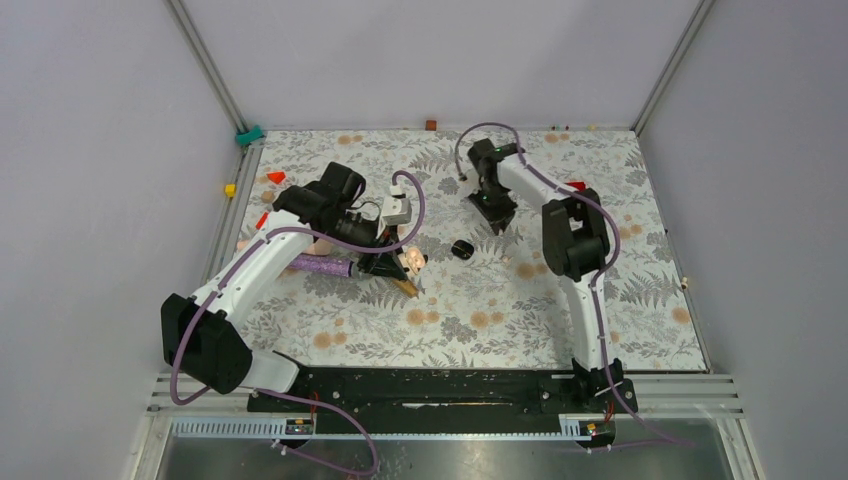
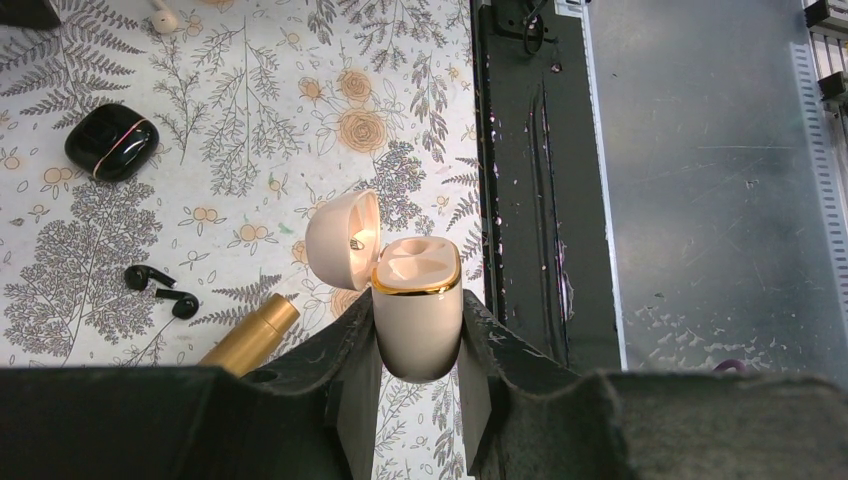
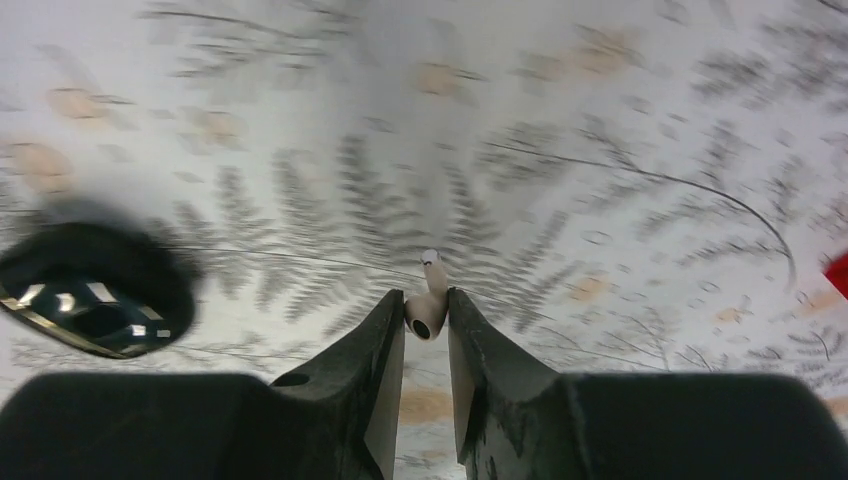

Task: Insert the wireless bluetooth earbuds into the charging case
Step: Adjust the earbud at the center of the board.

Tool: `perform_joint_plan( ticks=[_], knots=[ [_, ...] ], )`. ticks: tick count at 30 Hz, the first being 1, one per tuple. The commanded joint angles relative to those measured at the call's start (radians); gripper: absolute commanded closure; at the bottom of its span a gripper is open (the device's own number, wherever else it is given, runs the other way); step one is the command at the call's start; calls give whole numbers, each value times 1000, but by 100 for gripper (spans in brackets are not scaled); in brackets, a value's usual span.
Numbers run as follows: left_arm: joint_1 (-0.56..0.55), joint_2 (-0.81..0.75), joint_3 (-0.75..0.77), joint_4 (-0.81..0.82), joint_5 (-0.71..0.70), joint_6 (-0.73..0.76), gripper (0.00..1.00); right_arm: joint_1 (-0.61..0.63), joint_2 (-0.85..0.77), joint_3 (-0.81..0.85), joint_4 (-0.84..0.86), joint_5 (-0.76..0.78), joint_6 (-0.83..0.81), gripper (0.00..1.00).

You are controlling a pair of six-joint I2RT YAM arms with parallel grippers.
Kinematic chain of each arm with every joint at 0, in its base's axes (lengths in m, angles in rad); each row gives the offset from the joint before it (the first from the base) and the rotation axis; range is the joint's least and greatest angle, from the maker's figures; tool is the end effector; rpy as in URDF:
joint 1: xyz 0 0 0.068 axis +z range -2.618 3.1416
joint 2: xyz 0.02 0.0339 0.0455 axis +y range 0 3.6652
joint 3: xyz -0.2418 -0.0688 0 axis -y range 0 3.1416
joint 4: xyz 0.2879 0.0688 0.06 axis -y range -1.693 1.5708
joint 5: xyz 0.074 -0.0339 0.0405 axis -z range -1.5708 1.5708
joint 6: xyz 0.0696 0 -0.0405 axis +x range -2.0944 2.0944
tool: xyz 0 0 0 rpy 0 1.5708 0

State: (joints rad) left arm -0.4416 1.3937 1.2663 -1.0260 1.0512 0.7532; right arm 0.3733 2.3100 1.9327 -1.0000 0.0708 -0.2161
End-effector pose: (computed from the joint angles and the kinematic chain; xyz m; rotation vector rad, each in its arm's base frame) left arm 0.2586 -0.1891 0.2752 1.5275 1.7429 -1.2424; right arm 0.4676 0.1778 0.1012 -0.8449 2.8182 -0.0815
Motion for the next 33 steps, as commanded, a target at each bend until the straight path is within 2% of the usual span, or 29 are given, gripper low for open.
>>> perform_joint_plan(
  ticks=[1, 4, 7, 8, 11, 13, 18, 27, 33],
  knots=[
    [17, -33, -7, 23, 51, 23, 100, 59, -40, -38, 52, 16, -56, 72],
    [28, -32, -8, 23, 56, 22, 100, 72, -23, -41, 52, 23, -60, 68],
    [36, -34, -9, 23, 63, 23, 100, 77, -24, -44, 51, 40, -69, 60],
    [36, -35, -10, 24, 64, 21, 100, 76, -30, -47, 53, 48, -71, 56],
    [39, -37, -9, 24, 68, 21, 100, 76, -64, -57, 52, 63, -79, 36],
    [40, -40, -12, 23, 70, 20, 100, 75, -93, -68, 53, 68, -76, 28],
    [47, -50, -15, 23, 79, 25, 100, 75, -137, -99, 52, 64, -11, 26],
    [58, -72, -21, 23, 91, 26, 100, 59, -81, -110, 95, 170, 47, 29],
    [69, -81, -22, 23, 108, 27, 100, 27, -98, -113, 111, 165, 72, 31]
  ],
)
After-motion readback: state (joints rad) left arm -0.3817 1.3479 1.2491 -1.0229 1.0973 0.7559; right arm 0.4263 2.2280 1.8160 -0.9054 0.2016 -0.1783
